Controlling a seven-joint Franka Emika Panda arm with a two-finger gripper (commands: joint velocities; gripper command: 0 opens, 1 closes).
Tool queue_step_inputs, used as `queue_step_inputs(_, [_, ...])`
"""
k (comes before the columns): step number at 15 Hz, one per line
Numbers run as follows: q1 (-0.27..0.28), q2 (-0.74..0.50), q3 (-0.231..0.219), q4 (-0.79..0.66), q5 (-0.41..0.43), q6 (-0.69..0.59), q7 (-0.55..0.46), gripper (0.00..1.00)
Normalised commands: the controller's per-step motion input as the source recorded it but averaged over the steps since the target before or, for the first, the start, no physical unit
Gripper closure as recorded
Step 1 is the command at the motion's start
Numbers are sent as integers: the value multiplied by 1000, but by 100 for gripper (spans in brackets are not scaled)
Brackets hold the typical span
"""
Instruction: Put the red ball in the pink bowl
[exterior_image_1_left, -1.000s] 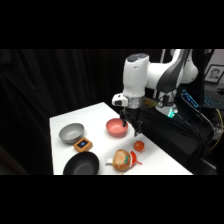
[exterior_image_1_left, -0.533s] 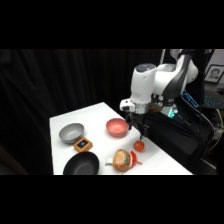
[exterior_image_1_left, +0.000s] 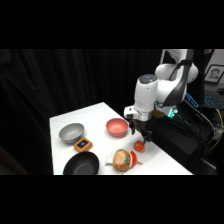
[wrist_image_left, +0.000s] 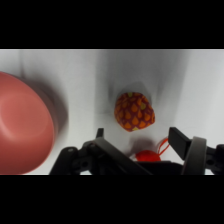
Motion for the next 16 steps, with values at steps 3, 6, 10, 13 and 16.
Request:
queue_step_inputs(3, [76, 140, -16, -59, -35, 286, 31, 0])
queue_step_inputs(6, [67, 172, -44, -25, -21, 290, -21, 0])
queue_step_inputs(10, [71, 187, -52, 17, 21, 305, -98, 0])
queue_step_inputs(13, [82, 144, -68, 24, 37, 246, -131, 0])
queue_step_inputs(16, [67, 139, -43, 47, 75, 232, -180, 0])
